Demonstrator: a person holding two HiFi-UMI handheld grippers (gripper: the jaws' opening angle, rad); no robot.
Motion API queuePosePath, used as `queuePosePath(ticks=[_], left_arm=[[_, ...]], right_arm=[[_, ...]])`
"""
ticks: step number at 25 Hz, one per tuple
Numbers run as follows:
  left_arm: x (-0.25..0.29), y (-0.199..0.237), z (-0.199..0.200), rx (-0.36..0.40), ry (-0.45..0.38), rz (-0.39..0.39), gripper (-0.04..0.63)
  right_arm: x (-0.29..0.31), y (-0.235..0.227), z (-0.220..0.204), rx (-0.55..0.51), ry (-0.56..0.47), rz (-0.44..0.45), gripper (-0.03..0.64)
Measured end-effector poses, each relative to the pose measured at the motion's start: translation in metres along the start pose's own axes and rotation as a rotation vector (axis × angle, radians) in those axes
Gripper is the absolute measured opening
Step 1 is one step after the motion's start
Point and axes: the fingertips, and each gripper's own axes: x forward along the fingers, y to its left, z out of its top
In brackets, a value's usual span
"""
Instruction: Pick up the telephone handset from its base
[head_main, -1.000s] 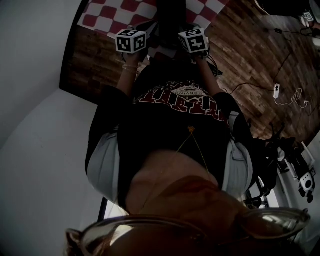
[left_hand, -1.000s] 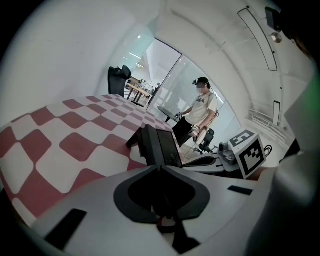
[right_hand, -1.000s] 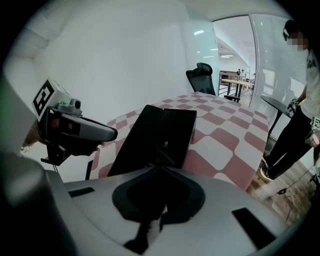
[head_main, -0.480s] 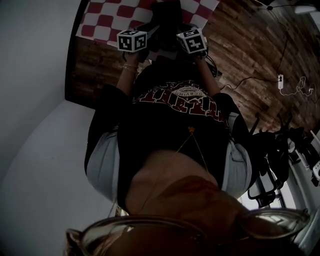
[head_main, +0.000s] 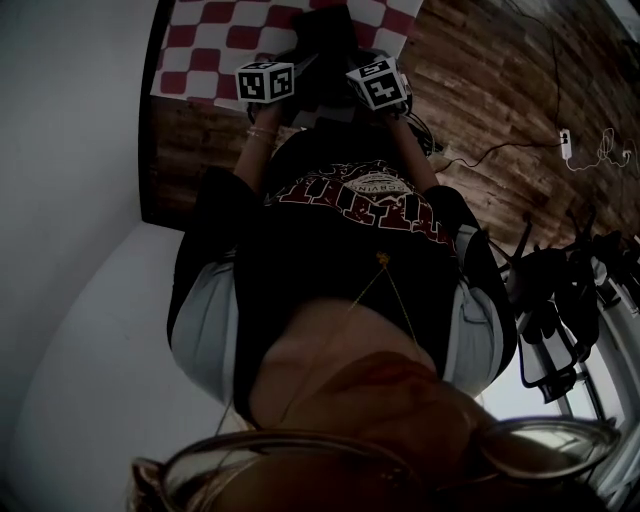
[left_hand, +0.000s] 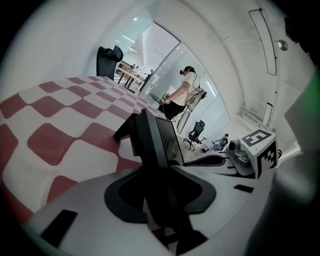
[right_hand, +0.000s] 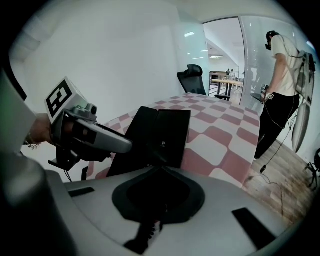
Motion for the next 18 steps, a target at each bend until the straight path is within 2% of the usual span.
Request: queuePosePath(ticks=[7, 11, 14, 18], left_arm=[[0.017, -0.002, 0.004, -0.031, 0.013, -0.006, 0.118], [0.018, -0.001, -0.002, -0.04, 0.023, 0.02, 0.118], [0.012, -0.006, 0.003, -0.039, 0.008, 0.032, 0.109], [0.009, -0.003, 0.003, -0.081, -0.019, 0.03, 0.095]], right_arm=[[-0.001, -0.009, -0.003, -0.003, -0.005, -0.015, 0.018], [-0.003, -0.009, -0.004, 0.007, -0.003, -0.015, 0.018], [-0.005, -0.008, -0.004, 0.004, 0.007, -0.017, 0.018], [-0.003, -0.008, -0.002, 0.011, 0.003, -0.013, 0.018]])
